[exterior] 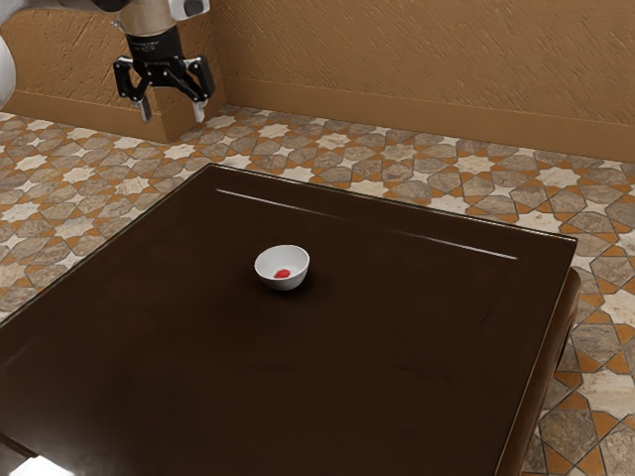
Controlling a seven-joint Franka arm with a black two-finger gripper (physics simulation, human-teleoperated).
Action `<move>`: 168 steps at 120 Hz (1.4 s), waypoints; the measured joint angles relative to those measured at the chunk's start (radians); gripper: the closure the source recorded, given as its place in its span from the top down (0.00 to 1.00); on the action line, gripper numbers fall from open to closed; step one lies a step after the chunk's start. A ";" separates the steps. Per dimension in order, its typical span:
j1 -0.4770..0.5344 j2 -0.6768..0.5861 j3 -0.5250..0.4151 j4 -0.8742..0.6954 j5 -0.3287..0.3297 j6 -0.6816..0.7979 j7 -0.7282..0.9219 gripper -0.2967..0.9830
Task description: Take strawberry from the bowl
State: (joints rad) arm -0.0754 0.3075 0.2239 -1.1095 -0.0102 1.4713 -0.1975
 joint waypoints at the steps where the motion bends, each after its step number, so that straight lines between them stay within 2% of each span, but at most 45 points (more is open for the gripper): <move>1: 0.000 0.000 0.000 0.000 0.000 0.000 0.001 0.77; 20: 0.001 0.011 -0.011 0.005 -0.007 0.004 0.006 0.77; 37: -0.008 0.205 -0.060 -0.005 -0.049 0.180 -0.047 0.77; 66: 0.009 0.392 -0.072 -0.031 -0.122 0.371 -0.101 0.77; 116: 0.003 0.362 -0.081 -0.206 -0.152 0.502 -0.080 0.76; 143: 0.000 0.366 -0.099 -0.205 -0.147 0.529 -0.057 0.58; 168: 0.001 0.395 -0.104 -0.208 -0.149 0.538 -0.047 0.51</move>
State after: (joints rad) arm -0.0740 0.7022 0.1201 -1.3171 -0.1587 2.0092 -0.2440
